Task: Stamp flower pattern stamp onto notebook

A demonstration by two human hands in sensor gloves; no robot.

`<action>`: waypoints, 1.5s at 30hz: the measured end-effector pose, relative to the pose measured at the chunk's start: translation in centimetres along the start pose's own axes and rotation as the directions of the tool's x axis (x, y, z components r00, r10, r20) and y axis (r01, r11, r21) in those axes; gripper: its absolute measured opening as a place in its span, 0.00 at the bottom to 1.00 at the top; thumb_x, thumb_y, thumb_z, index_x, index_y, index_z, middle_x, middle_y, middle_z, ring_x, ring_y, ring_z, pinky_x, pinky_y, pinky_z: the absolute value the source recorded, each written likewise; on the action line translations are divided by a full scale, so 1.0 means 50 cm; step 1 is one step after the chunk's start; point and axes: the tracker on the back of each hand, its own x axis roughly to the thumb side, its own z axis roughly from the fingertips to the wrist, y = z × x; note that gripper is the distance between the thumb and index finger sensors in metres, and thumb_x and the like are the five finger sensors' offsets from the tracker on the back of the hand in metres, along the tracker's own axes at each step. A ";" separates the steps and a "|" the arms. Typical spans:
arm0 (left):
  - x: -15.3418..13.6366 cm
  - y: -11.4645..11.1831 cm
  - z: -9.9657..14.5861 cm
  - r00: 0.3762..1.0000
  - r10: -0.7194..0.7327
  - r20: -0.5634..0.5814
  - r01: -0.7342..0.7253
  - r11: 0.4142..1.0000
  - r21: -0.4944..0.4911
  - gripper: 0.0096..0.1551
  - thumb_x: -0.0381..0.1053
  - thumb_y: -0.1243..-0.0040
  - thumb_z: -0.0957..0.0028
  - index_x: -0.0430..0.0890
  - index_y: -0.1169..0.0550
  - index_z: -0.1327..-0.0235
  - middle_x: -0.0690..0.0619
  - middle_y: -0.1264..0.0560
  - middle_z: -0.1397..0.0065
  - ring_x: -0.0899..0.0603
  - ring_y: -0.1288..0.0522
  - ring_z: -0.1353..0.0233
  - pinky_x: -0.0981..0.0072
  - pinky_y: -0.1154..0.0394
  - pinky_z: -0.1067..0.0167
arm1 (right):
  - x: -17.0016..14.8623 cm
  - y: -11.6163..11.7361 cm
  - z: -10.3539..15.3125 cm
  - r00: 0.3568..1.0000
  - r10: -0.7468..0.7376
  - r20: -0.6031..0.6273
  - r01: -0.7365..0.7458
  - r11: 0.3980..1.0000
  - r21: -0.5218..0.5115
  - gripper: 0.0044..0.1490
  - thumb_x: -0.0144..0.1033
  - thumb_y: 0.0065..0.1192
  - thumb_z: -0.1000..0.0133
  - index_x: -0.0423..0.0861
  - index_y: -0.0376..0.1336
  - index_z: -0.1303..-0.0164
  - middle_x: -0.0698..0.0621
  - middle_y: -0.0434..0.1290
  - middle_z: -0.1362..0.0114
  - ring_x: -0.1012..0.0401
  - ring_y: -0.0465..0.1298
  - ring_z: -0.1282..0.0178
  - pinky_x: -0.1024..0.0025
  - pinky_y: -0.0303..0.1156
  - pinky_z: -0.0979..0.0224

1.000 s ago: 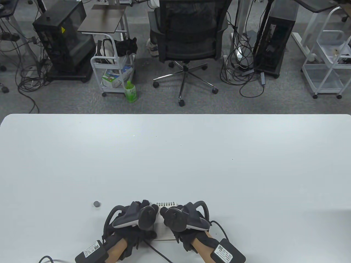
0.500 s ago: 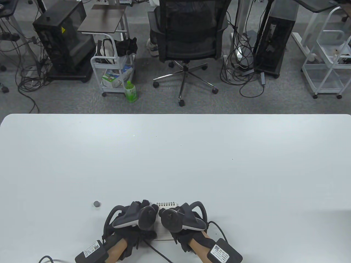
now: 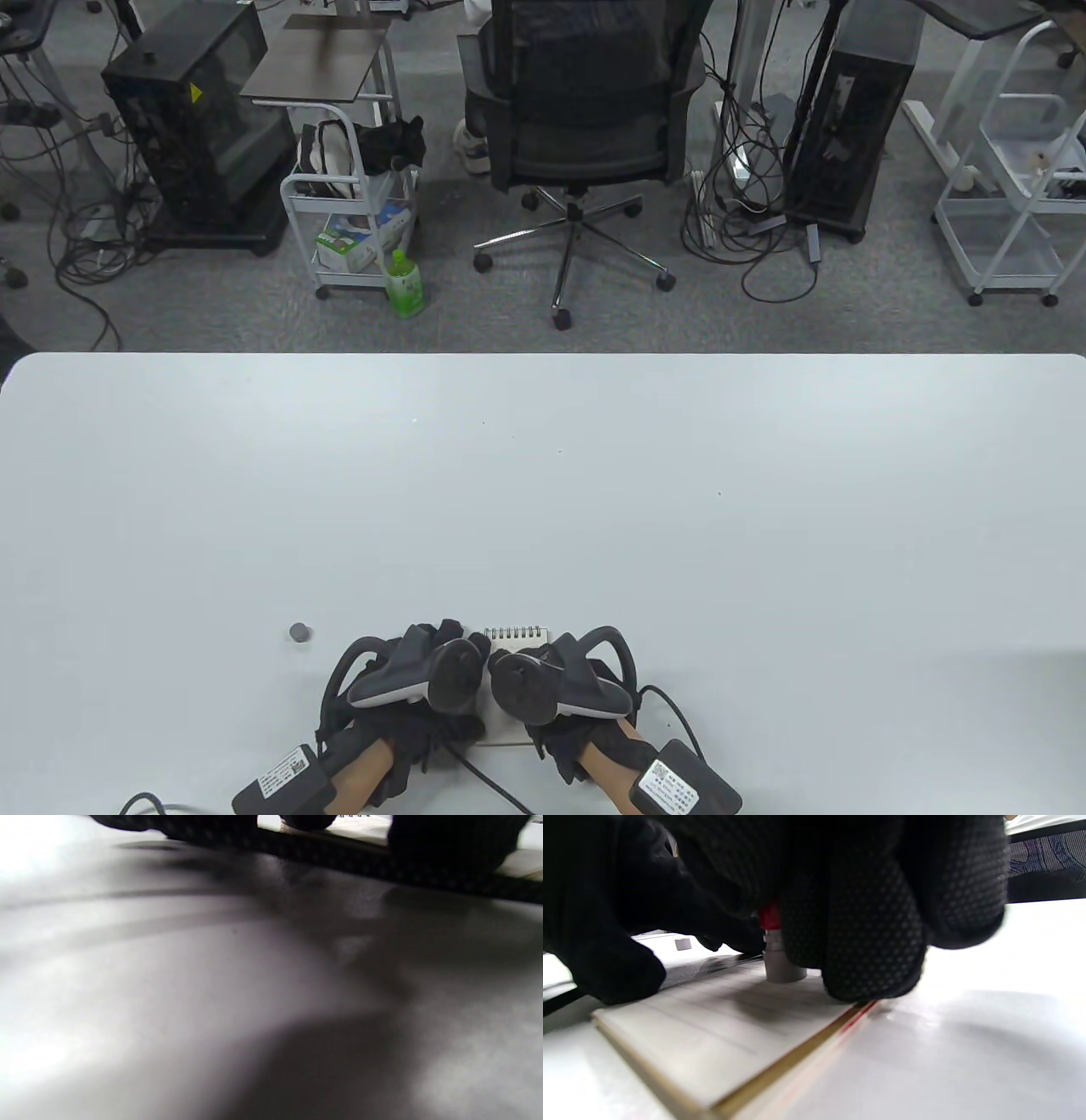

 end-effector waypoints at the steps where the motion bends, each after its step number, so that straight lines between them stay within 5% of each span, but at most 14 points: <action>1: 0.000 0.000 0.000 1.000 0.000 0.000 0.000 1.000 0.000 0.55 0.70 0.47 0.61 0.50 0.49 0.23 0.39 0.53 0.19 0.28 0.51 0.23 0.31 0.47 0.33 | -0.001 0.001 0.001 1.000 -0.004 0.005 0.004 1.000 -0.009 0.29 0.32 0.69 0.54 0.43 0.71 0.41 0.37 0.79 0.50 0.50 0.88 0.59 0.49 0.82 0.48; 22: 0.000 0.000 0.000 1.000 -0.002 0.001 0.002 1.000 -0.001 0.55 0.70 0.47 0.61 0.50 0.49 0.23 0.39 0.53 0.19 0.28 0.51 0.23 0.31 0.47 0.33 | -0.003 -0.006 0.000 1.000 -0.009 -0.019 0.009 1.000 0.021 0.29 0.33 0.68 0.53 0.45 0.70 0.39 0.38 0.79 0.48 0.50 0.87 0.57 0.50 0.81 0.47; 33: 0.001 -0.001 -0.001 1.000 -0.006 0.000 0.006 1.000 -0.002 0.55 0.70 0.47 0.61 0.50 0.49 0.23 0.39 0.53 0.19 0.28 0.51 0.23 0.31 0.47 0.33 | -0.033 -0.065 0.030 0.996 -0.076 -0.036 0.071 0.991 -0.111 0.30 0.36 0.70 0.54 0.45 0.71 0.40 0.40 0.80 0.49 0.50 0.88 0.59 0.50 0.81 0.48; 45: 0.000 -0.001 -0.001 1.000 0.000 -0.005 0.000 1.000 -0.004 0.55 0.70 0.47 0.61 0.50 0.50 0.23 0.39 0.53 0.19 0.28 0.51 0.23 0.31 0.47 0.33 | -0.065 -0.049 0.042 0.997 -0.031 -0.067 0.029 0.999 -0.044 0.29 0.37 0.72 0.54 0.45 0.72 0.41 0.41 0.81 0.49 0.50 0.88 0.58 0.49 0.80 0.48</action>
